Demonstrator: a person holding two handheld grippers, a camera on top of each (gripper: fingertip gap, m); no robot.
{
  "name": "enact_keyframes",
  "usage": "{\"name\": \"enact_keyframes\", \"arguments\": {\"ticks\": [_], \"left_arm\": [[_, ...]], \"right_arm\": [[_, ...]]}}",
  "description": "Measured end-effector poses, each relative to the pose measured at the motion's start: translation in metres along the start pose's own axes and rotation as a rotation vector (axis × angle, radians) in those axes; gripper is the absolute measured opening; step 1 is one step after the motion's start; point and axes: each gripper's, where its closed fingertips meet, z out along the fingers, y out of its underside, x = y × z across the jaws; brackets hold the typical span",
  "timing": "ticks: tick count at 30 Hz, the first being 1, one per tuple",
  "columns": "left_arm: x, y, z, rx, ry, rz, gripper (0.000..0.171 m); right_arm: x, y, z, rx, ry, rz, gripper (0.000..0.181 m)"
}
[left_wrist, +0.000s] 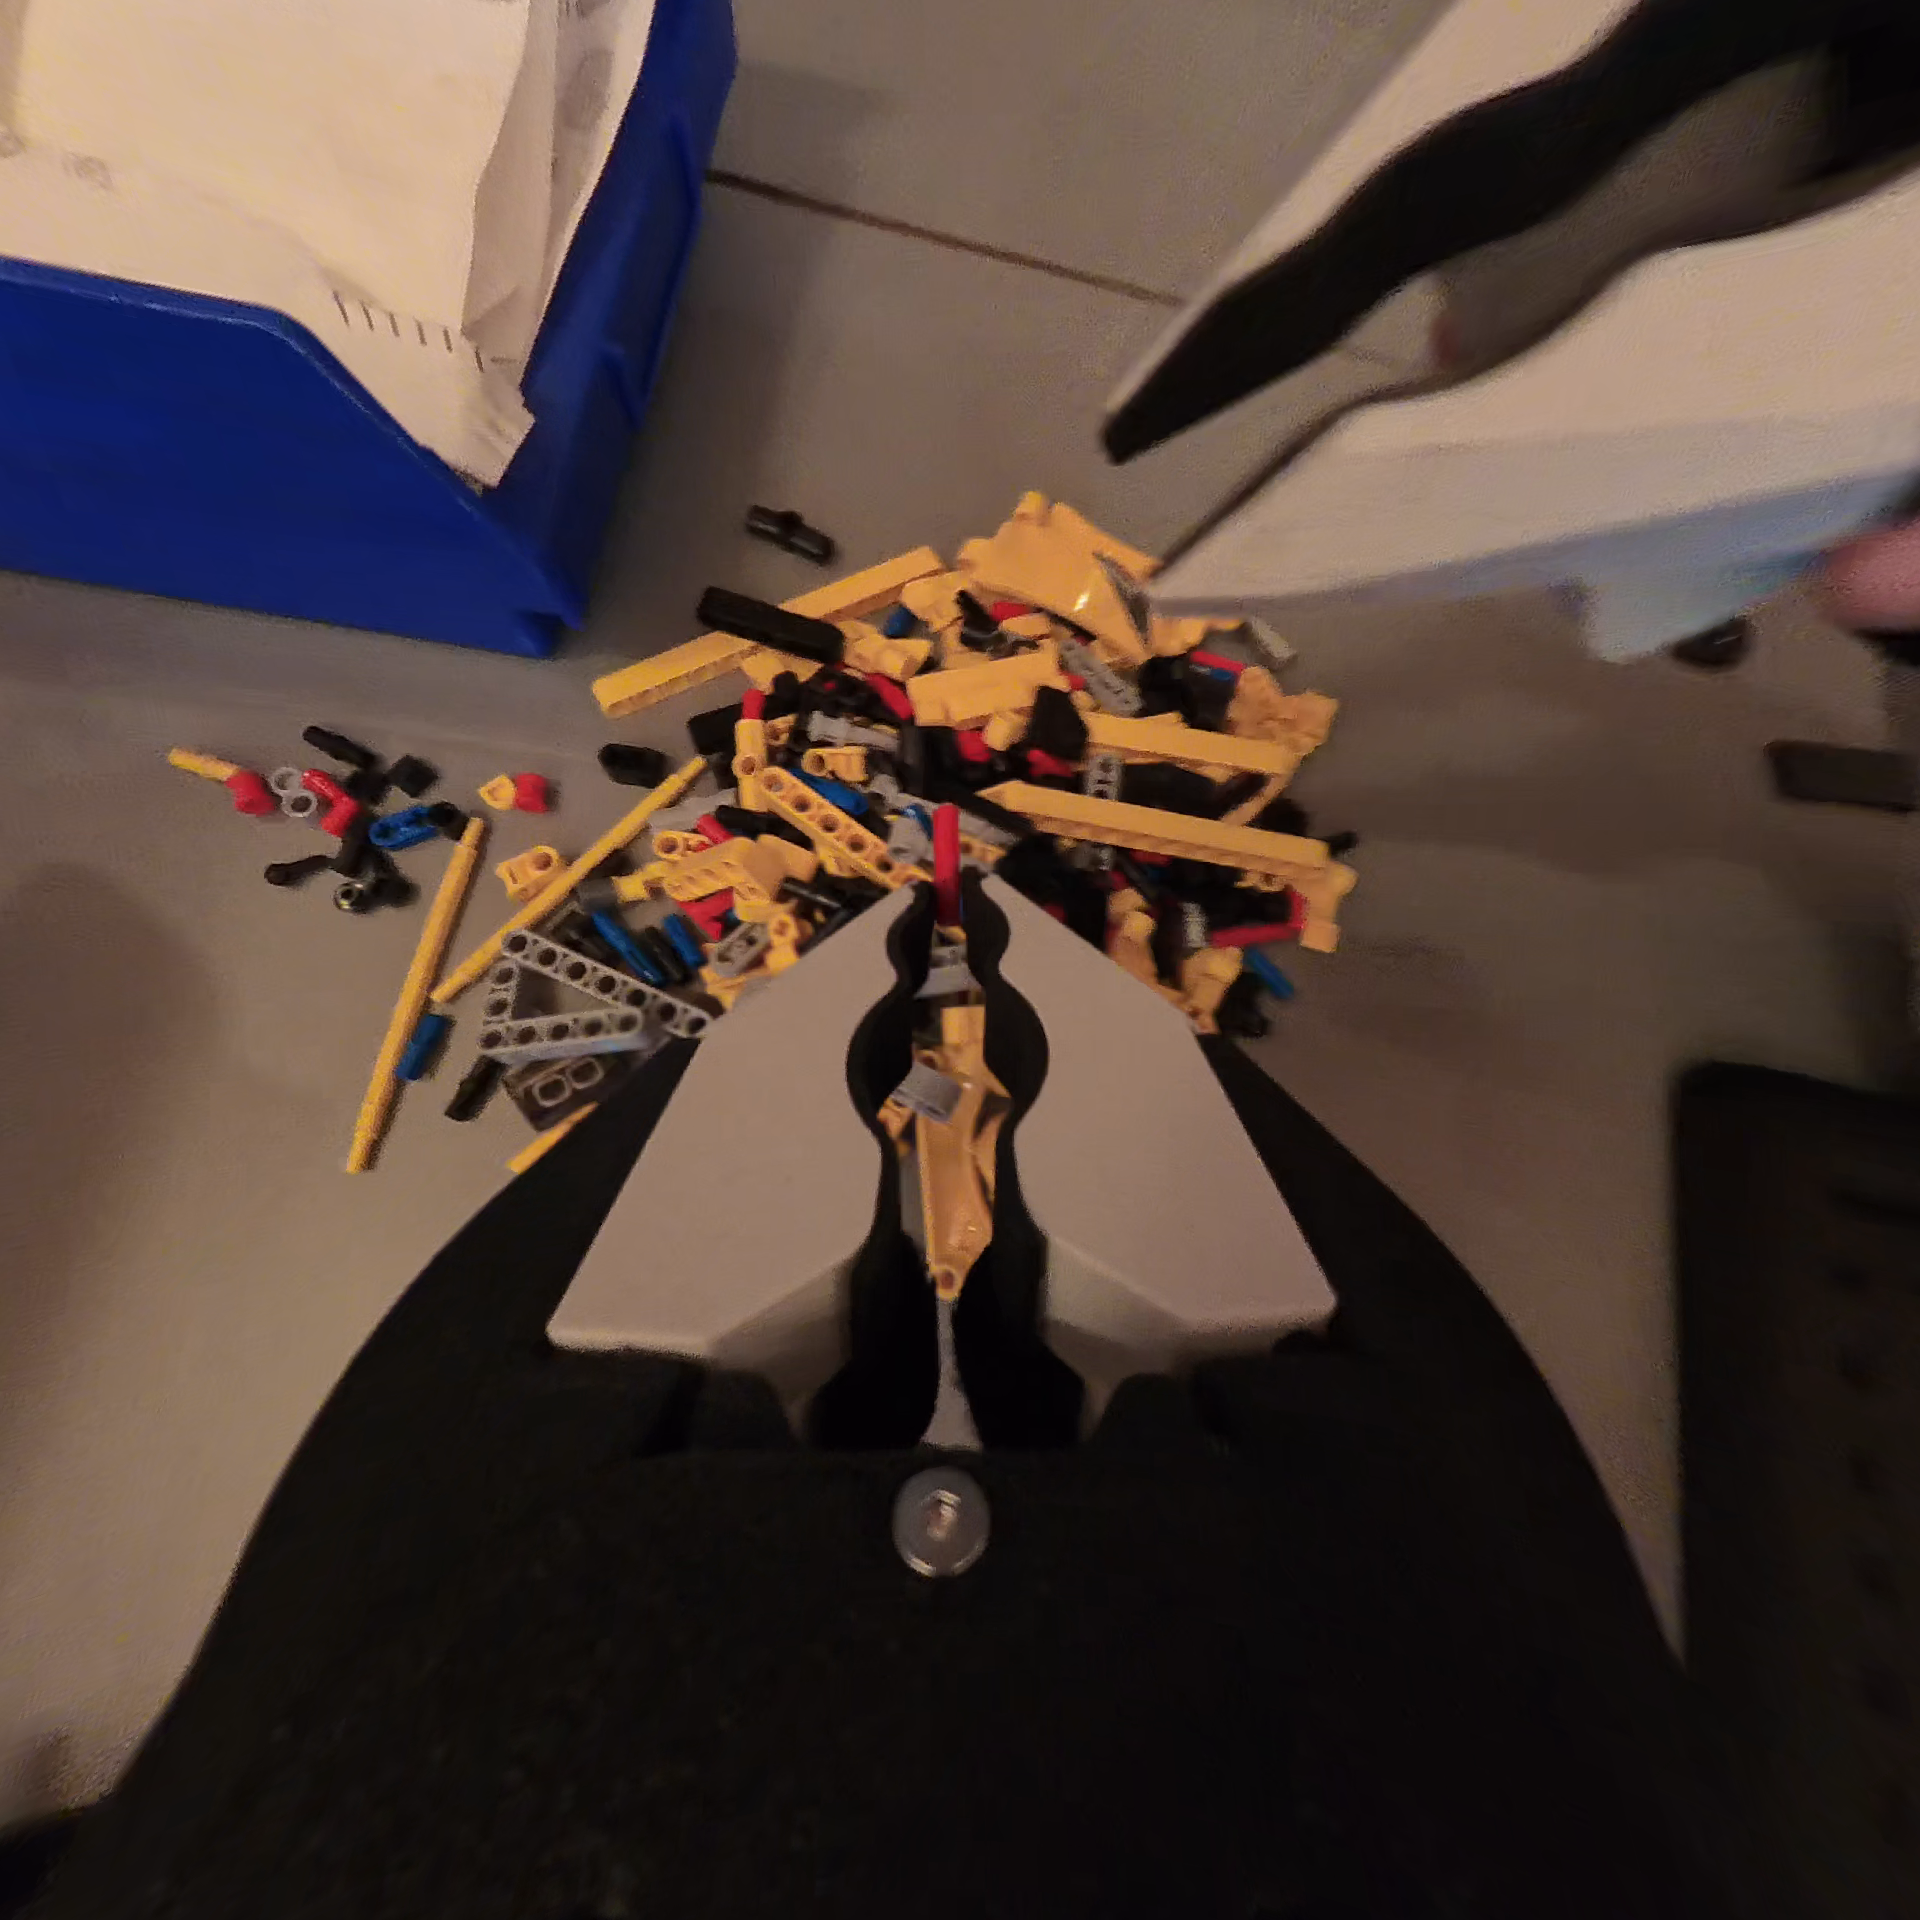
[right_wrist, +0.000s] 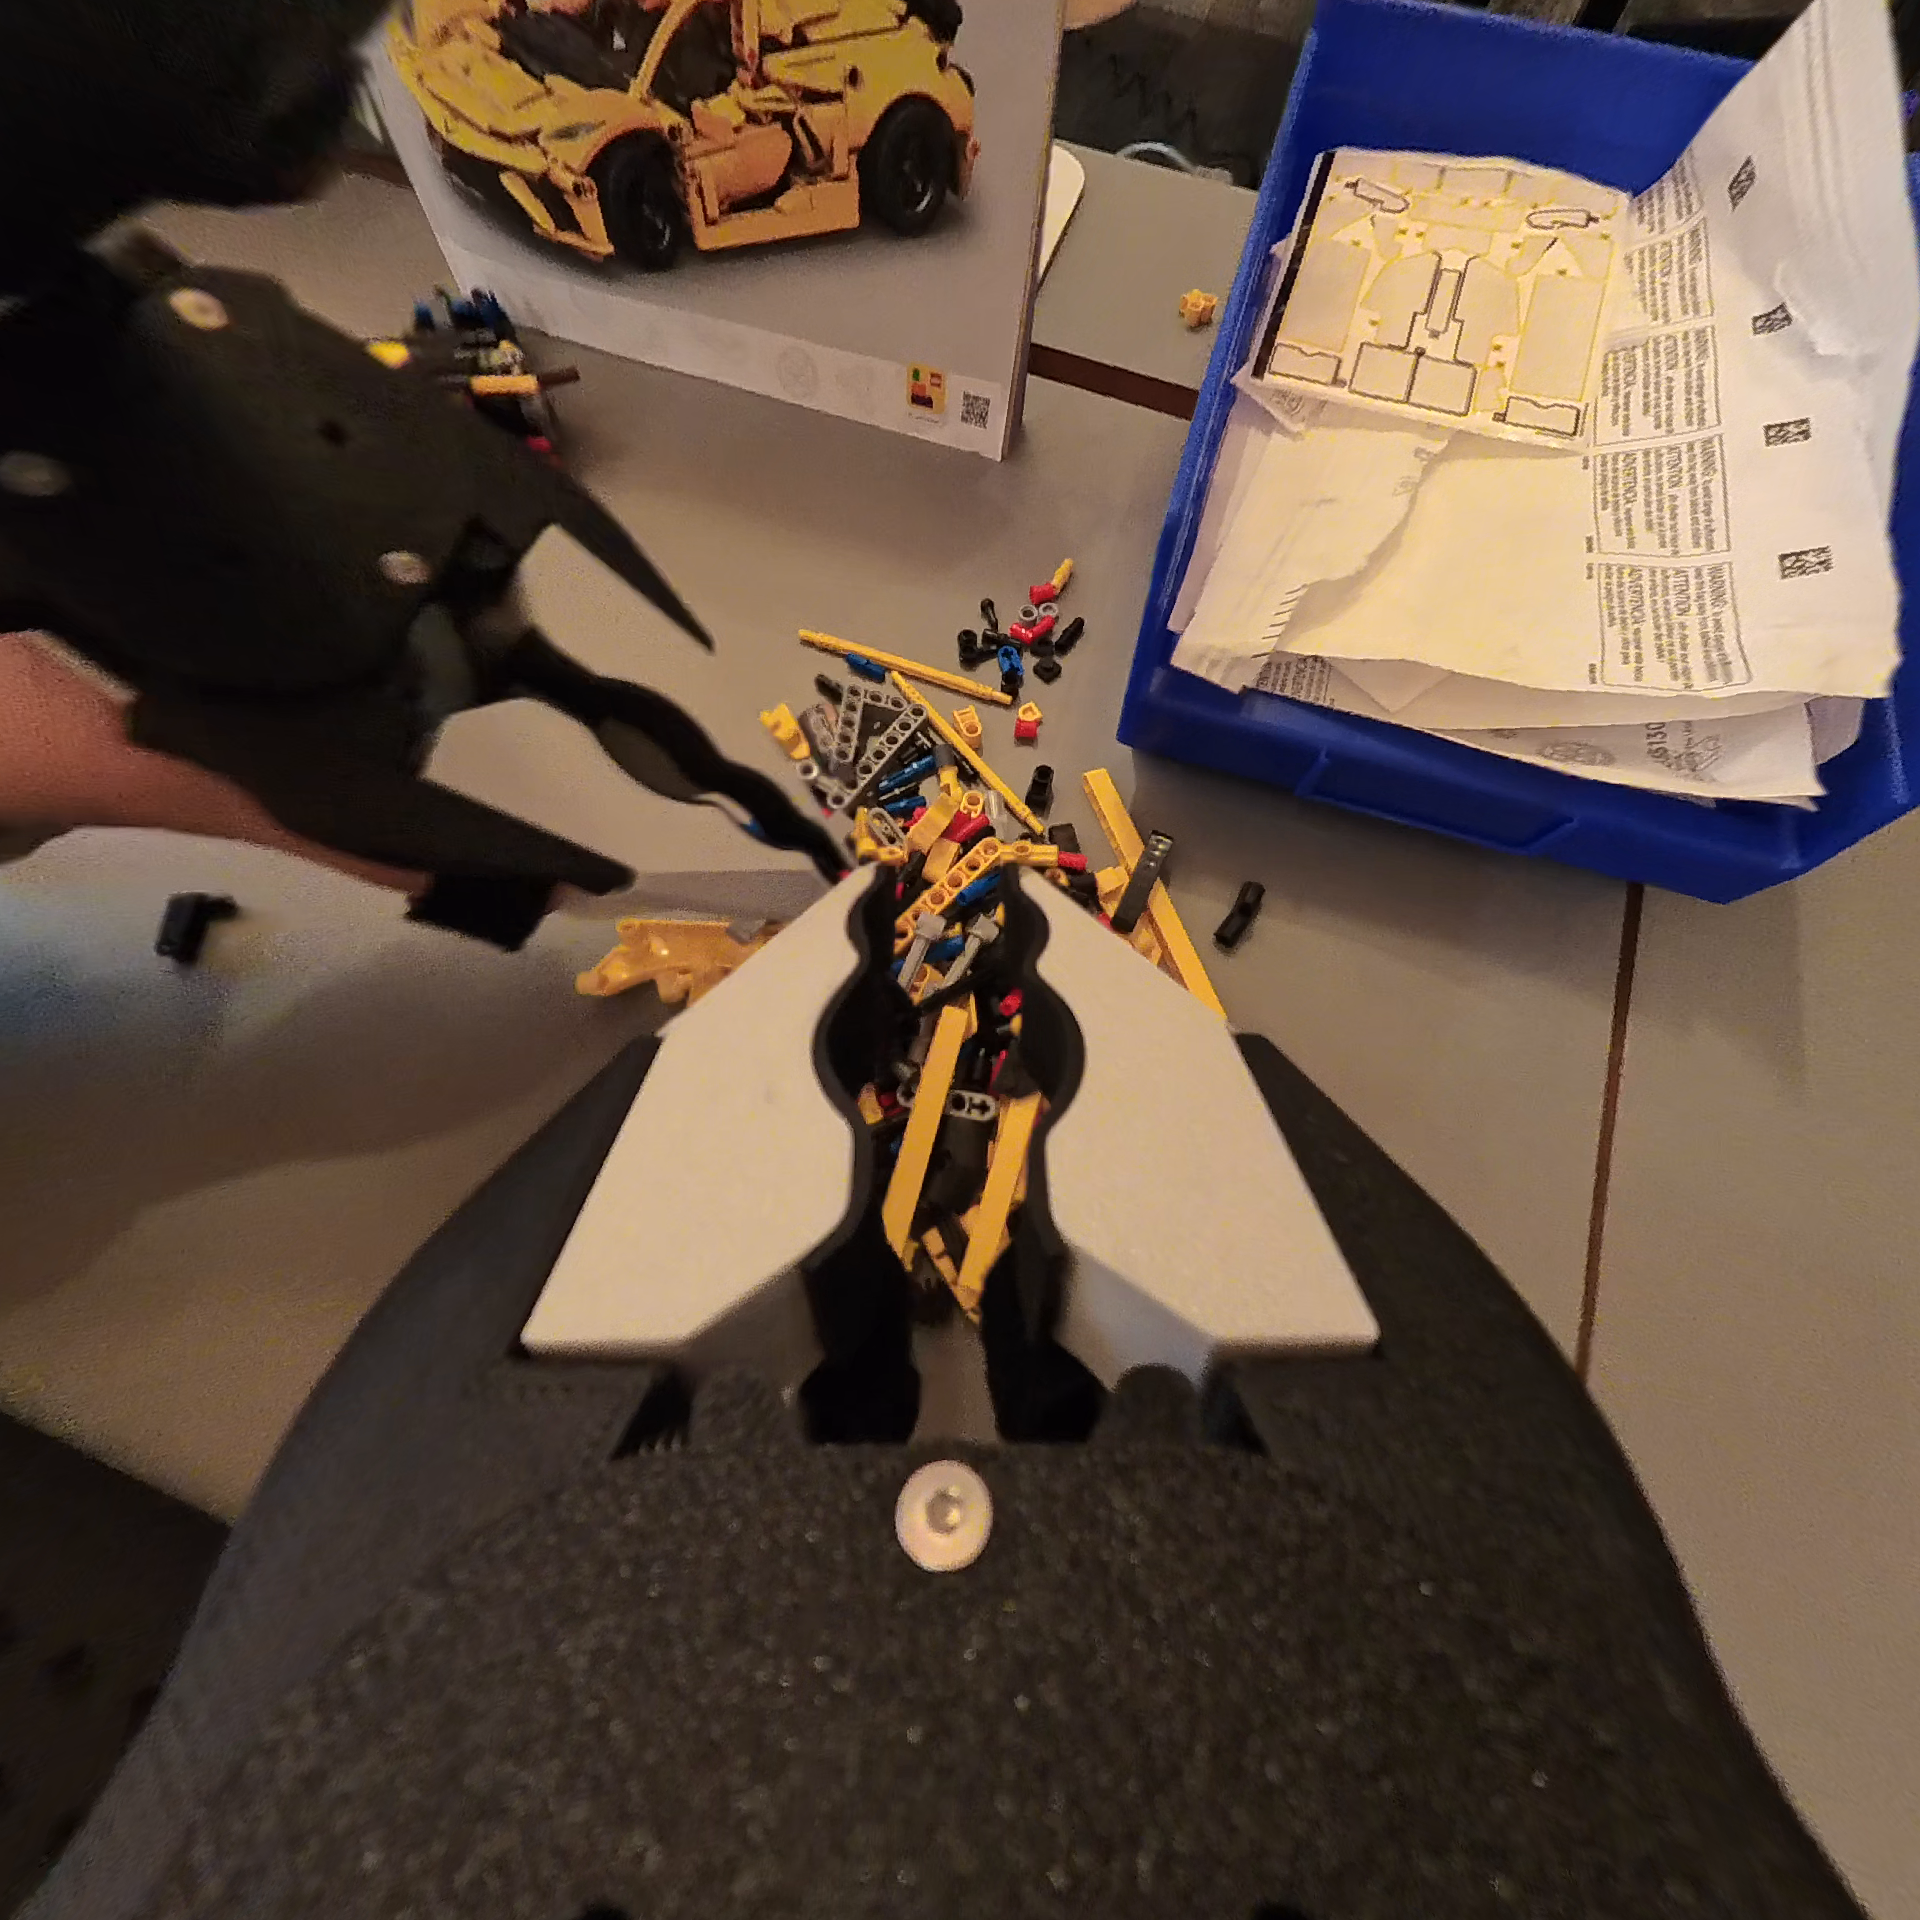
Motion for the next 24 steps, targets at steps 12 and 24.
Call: {"name": "enact_keyframes", "arguments": {"ticks": [12,24], "left_arm": [[-0.035,0.091,-0.148,0.153,-0.110,-0.032,0.026],[-0.042,0.167,-0.207,0.374,-0.106,-0.257,0.017]], "right_arm": [[-0.122,0.024,0.032,-0.092,-0.434,-0.310,0.038],[-0.254,0.070,0.085,-0.143,-0.470,-0.386,0.026]]}}
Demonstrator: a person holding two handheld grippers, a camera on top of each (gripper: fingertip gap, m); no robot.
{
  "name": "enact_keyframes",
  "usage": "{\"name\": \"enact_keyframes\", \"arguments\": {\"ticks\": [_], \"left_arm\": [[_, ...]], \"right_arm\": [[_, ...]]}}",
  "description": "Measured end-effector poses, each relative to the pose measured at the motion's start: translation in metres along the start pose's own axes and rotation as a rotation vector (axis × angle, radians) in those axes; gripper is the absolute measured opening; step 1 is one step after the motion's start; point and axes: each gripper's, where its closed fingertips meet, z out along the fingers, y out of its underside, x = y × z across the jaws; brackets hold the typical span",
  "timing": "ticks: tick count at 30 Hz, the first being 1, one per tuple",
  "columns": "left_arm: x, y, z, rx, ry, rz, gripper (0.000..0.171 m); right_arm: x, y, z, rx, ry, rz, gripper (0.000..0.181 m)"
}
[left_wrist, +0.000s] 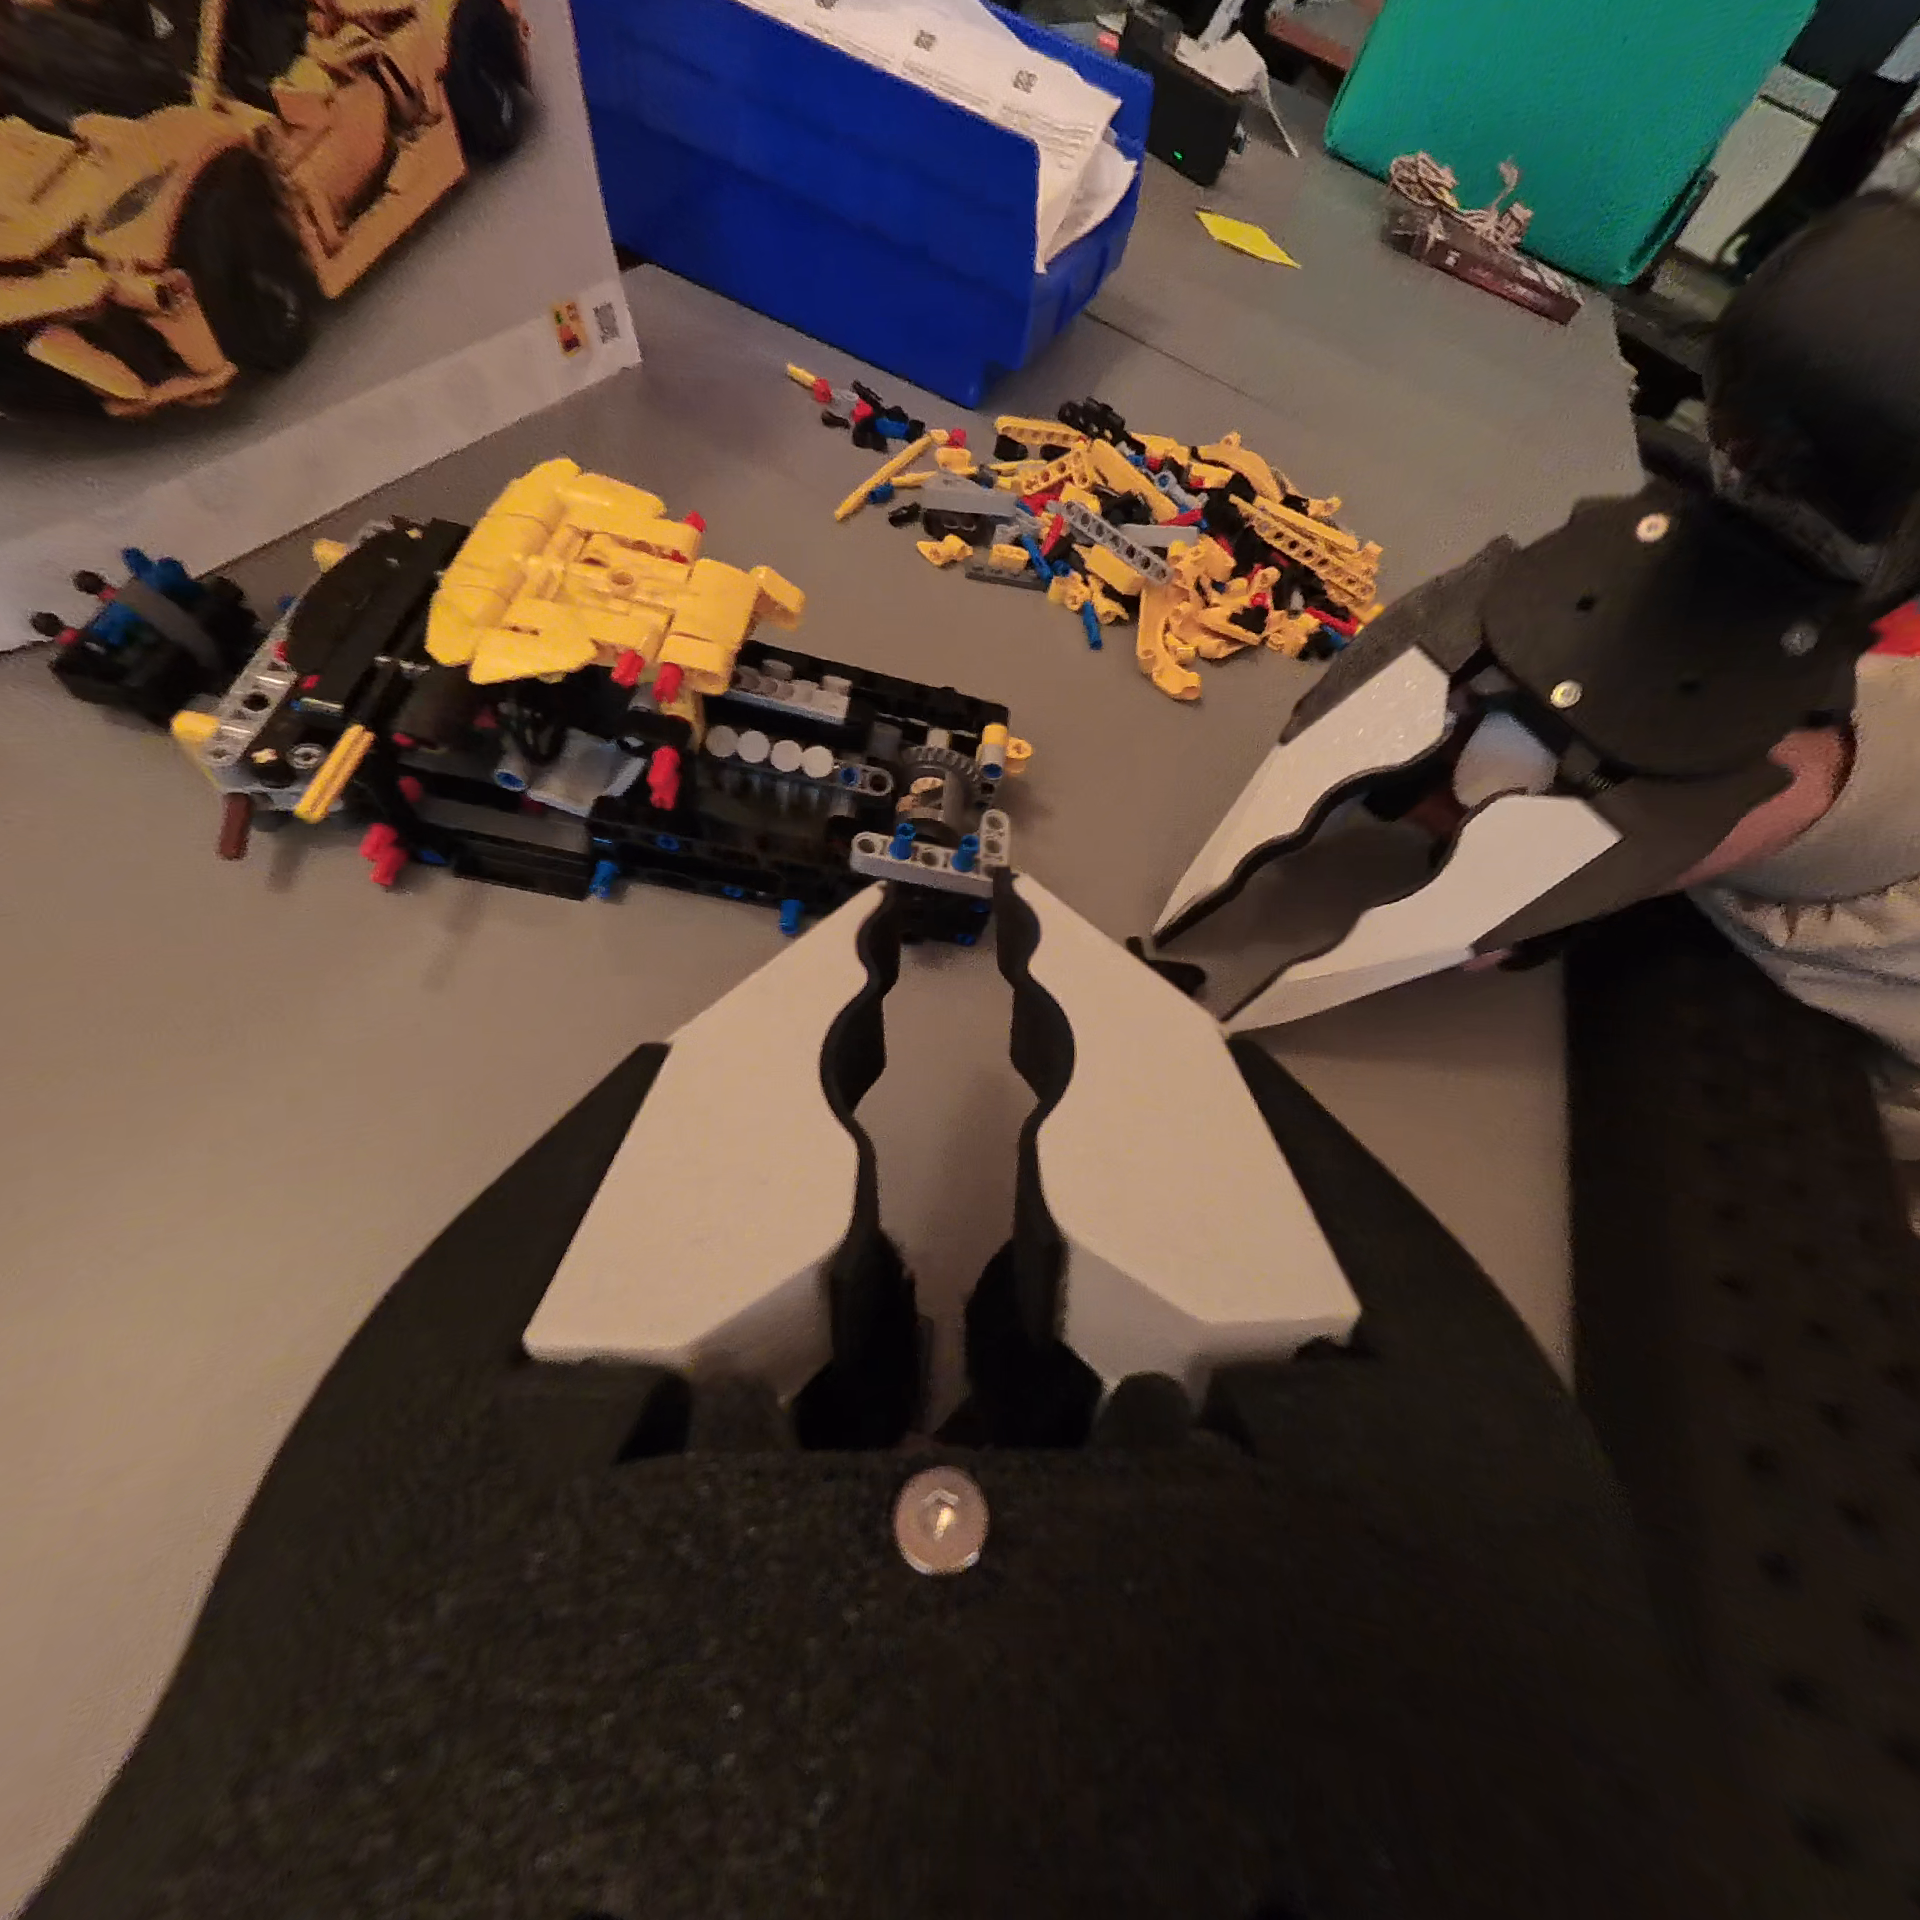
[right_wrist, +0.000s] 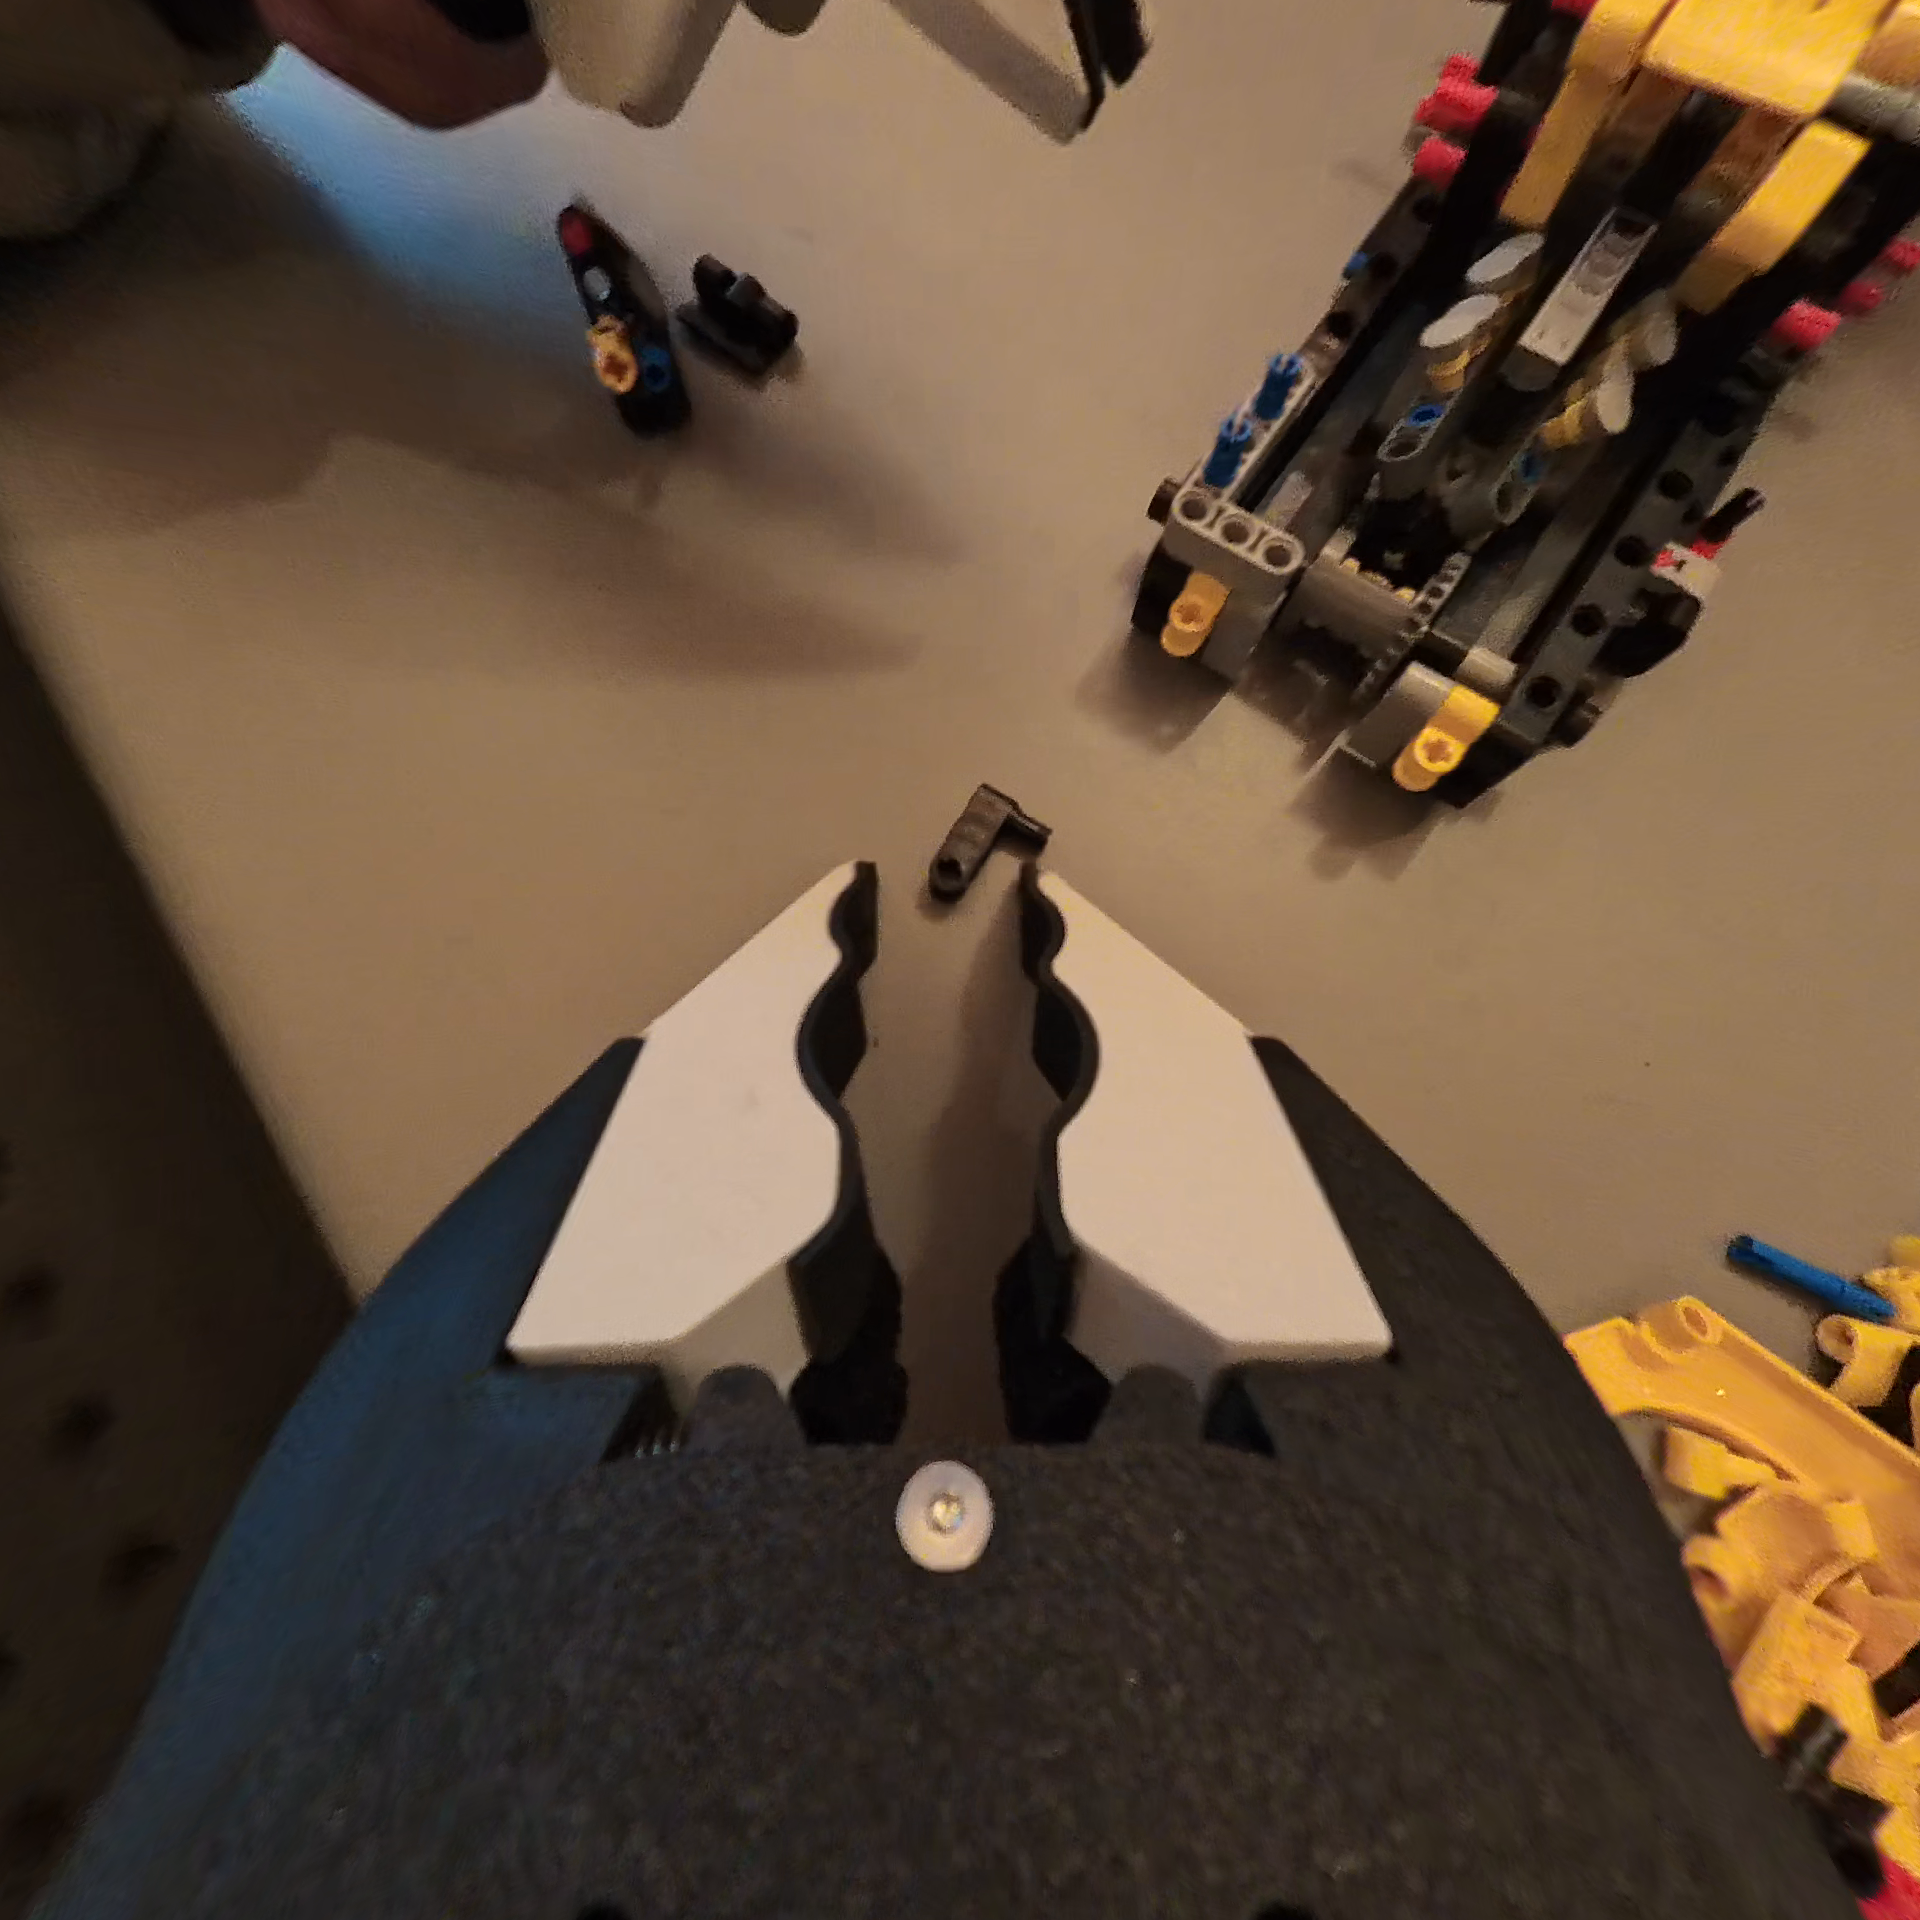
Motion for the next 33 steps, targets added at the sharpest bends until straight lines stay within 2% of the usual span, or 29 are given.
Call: {"name": "enact_keyframes", "arguments": {"ticks": [3,6,9,12,19,25,30,33], "left_arm": [[0.014,-0.001,0.003,0.003,0.068,-0.058,0.017],[0.029,0.006,0.006,-0.026,0.151,-0.183,0.018],[0.034,0.003,0.006,-0.009,0.191,-0.250,0.022],[0.049,-0.011,0.000,0.063,0.311,-0.302,0.022],[0.066,-0.020,0.000,0.125,0.372,-0.258,0.021],[0.070,-0.020,0.002,0.142,0.409,-0.279,0.020],[0.075,-0.022,0.001,0.157,0.447,-0.297,0.007],[0.074,-0.018,0.001,0.133,0.430,-0.262,0.007]], "right_arm": [[0.005,-0.005,0.006,0.010,0.086,0.009,0.009],[0.008,-0.013,0.006,0.049,0.169,-0.075,0.007],[0.017,-0.047,-0.016,0.208,0.356,-0.208,0.006],[0.017,-0.070,-0.036,0.338,0.464,-0.302,0.006],[0.005,-0.087,-0.057,0.480,0.471,-0.343,0.006],[-0.002,-0.088,-0.057,0.488,0.461,-0.382,0.006],[-0.004,-0.087,-0.055,0.479,0.463,-0.411,0.006],[-0.004,-0.086,-0.052,0.505,0.402,-0.320,0.007]]}}
